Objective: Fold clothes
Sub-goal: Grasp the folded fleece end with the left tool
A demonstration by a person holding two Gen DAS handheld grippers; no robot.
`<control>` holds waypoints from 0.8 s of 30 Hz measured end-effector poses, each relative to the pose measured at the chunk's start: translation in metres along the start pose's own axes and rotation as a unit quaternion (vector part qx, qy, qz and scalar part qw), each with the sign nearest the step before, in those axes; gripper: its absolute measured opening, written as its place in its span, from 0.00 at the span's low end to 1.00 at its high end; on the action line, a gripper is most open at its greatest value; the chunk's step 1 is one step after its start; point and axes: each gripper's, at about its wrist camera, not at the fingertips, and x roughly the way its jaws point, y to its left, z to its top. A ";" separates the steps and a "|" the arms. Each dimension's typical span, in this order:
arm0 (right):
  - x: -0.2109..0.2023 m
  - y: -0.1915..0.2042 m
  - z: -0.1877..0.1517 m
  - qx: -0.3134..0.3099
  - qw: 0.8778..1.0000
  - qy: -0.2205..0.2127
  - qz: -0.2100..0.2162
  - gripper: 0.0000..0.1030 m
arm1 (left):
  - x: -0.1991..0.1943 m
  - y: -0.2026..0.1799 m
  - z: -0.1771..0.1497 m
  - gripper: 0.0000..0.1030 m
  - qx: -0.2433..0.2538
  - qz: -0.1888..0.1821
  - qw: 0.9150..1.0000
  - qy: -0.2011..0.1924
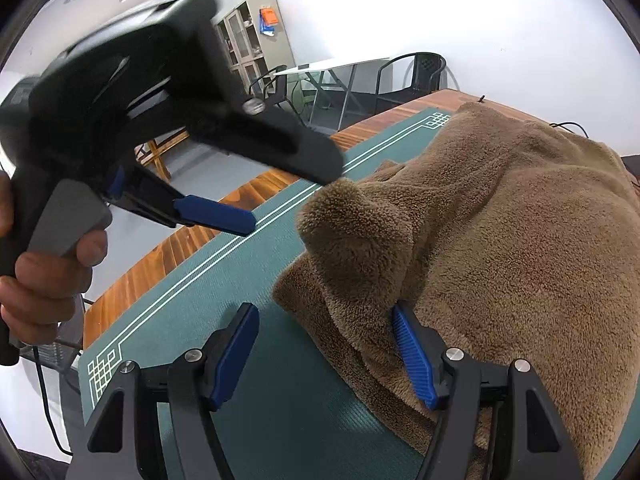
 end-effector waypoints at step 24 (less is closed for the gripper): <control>-0.048 -0.018 -0.014 0.089 0.996 -0.010 -0.012 0.69 | 0.034 0.016 0.001 0.20 -0.038 -0.044 0.998 0.033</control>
